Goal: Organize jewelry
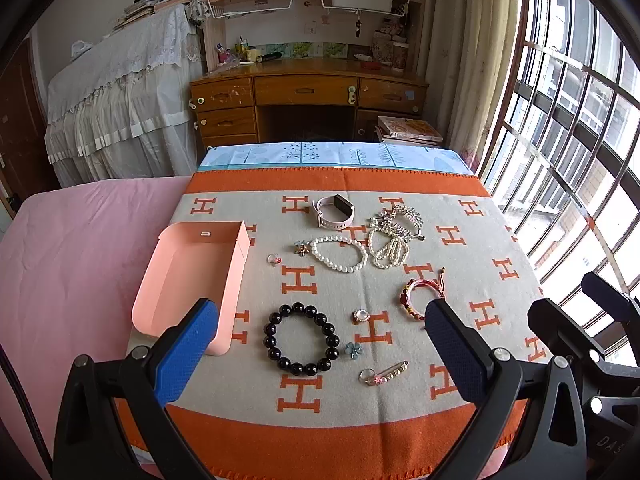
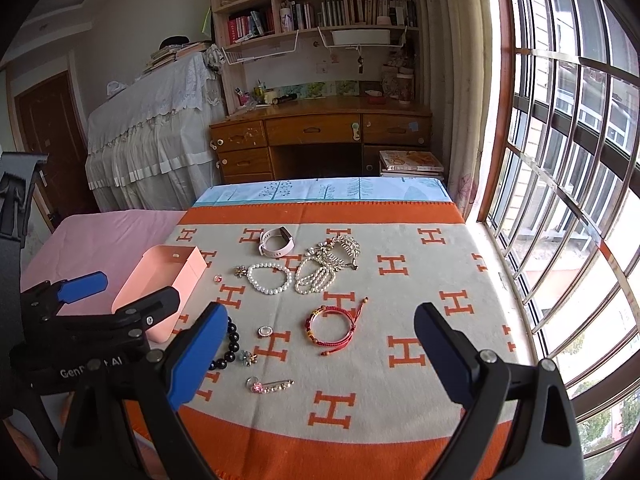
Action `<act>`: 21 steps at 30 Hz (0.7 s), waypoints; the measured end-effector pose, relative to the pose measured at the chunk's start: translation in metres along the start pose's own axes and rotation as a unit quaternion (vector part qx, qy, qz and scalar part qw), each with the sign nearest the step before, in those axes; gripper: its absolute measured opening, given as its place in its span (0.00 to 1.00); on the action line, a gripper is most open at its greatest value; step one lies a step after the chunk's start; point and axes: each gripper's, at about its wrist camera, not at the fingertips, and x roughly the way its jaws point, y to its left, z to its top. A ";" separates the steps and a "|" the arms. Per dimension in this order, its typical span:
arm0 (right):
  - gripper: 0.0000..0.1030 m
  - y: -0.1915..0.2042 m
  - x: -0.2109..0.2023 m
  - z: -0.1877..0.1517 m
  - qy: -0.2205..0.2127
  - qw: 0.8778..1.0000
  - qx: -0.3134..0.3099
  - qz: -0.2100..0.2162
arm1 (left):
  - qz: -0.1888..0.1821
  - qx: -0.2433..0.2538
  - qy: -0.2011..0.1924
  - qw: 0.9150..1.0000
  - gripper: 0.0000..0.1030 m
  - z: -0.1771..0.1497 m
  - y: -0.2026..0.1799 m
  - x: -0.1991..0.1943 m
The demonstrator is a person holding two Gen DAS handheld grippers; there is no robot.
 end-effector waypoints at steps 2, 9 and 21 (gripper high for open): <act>0.92 -0.001 -0.001 0.001 -0.002 1.000 0.002 0.001 | -0.003 0.001 -0.002 1.000 0.99 0.000 0.000 -0.002; 0.92 -0.002 -0.008 0.002 -0.009 1.000 0.001 -0.001 | -0.012 -0.008 -0.002 1.000 0.99 0.002 0.002 -0.007; 0.92 -0.002 -0.021 0.003 -0.022 1.000 -0.007 -0.002 | -0.016 0.003 0.019 1.000 0.99 0.001 0.002 -0.006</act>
